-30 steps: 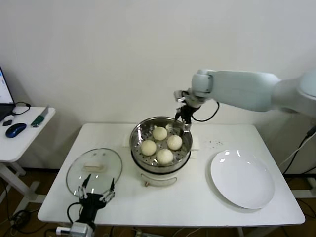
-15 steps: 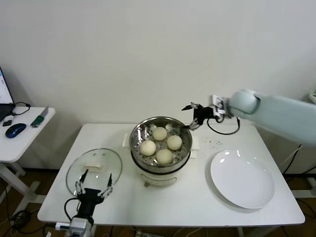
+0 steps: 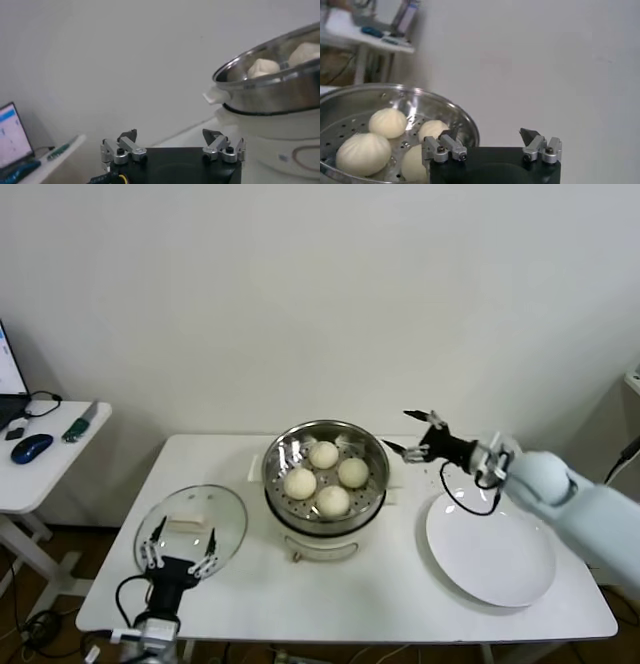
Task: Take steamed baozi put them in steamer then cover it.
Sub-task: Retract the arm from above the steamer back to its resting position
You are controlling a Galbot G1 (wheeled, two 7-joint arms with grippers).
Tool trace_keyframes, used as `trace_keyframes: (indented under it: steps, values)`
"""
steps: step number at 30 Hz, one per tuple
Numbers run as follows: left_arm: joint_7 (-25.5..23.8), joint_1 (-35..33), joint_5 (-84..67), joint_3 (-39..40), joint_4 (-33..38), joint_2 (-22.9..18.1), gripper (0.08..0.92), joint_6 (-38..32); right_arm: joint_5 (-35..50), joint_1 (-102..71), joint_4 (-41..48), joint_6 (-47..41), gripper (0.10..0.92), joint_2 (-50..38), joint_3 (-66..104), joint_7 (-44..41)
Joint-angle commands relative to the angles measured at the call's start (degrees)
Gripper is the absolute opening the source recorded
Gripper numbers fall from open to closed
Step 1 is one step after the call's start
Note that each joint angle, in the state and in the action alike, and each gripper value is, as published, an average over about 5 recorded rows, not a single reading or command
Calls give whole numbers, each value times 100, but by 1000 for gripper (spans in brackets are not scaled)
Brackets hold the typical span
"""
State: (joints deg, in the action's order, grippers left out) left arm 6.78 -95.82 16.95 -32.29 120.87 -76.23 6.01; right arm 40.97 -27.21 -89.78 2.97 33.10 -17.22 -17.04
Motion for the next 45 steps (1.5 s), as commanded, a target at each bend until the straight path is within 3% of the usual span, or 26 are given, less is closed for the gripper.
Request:
trace_keyframes:
  steps: [1,13,30,45]
  values:
    - [-51,73,2322,-134,-187,327,823,133,-661,-4340,-548,-93,823,1159,4892,330]
    - [-338,465,5168,-48,-1002,806,823,511,-1160,-5500,-653,96,823,2420,5660,90]
    - [-139,2026,5708,289,-3281,1045,823,-133,-1525,-5844,-682,224,823,2813,5778,-69]
    - [153,2680,5940,371,-4118,932,823,-286,-1692,-5902,-640,317,823,2905,5802,-126]
